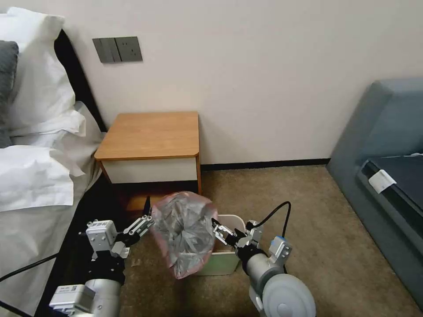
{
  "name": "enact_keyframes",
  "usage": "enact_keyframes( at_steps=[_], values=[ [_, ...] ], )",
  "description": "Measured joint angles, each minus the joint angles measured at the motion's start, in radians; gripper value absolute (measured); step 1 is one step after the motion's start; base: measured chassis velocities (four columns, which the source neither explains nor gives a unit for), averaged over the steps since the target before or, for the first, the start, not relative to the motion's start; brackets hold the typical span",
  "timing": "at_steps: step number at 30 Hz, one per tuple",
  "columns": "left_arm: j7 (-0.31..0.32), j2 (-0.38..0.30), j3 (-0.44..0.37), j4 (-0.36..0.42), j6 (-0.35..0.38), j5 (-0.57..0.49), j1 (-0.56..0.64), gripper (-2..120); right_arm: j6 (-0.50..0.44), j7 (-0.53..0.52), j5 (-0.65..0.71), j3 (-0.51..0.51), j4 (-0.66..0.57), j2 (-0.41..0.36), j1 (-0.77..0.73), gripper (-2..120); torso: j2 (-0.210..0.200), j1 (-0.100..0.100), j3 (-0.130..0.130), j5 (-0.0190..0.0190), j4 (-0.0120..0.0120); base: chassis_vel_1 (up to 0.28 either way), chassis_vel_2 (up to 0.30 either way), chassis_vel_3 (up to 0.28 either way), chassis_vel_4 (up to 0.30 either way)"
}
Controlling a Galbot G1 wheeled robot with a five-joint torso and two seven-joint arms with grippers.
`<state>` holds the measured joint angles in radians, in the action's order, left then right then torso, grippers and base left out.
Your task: Pick up the garbage bag from the table and place it over the trash can.
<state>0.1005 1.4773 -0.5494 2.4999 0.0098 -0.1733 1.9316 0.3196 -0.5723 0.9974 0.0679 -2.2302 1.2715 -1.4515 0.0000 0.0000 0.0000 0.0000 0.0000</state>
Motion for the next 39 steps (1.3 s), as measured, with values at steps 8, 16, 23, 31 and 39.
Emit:
enact_keyframes(
  at_steps=[8, 16, 23, 31, 39],
  values=[
    [-0.017, -0.040, 0.003, -0.003, 0.005, 0.001, 0.003, 100, -0.023, 0.135, -0.081, 0.100, -0.006, -0.042, 0.000, 100, 0.000, 0.000, 0.000, 0.0001, 0.0000, 0.000, 0.000, 0.000, 0.000],
    [-0.035, -0.147, 0.015, -0.066, 0.067, -0.072, -0.046, 100, -0.089, 0.229, -0.252, 0.163, -0.013, -0.092, -0.033, 100, 0.000, 0.000, 0.000, -0.0001, 0.0000, 0.000, 0.000, 0.000, 0.000],
    [0.007, -0.210, 0.051, -0.084, 0.183, -0.108, -0.149, 100, -0.097, 0.192, -0.263, 0.204, -0.039, -0.080, -0.061, 100, 0.000, 0.000, 0.000, 0.0000, -0.0001, 0.000, 0.000, 0.000, 0.000],
    [0.041, -0.268, 0.112, -0.147, 0.250, -0.200, -0.245, 99, -0.105, 0.156, -0.280, 0.220, -0.052, -0.072, -0.067, 100, 0.000, 0.000, 0.000, -0.0002, -0.0001, 0.000, 0.000, 0.000, 0.000],
    [0.084, -0.289, 0.207, -0.228, 0.289, -0.218, -0.299, 98, -0.106, 0.121, -0.307, 0.199, -0.053, -0.056, -0.064, 100, 0.000, 0.000, 0.000, 0.0000, 0.0000, 0.000, 0.000, 0.000, 0.000]
  ],
)
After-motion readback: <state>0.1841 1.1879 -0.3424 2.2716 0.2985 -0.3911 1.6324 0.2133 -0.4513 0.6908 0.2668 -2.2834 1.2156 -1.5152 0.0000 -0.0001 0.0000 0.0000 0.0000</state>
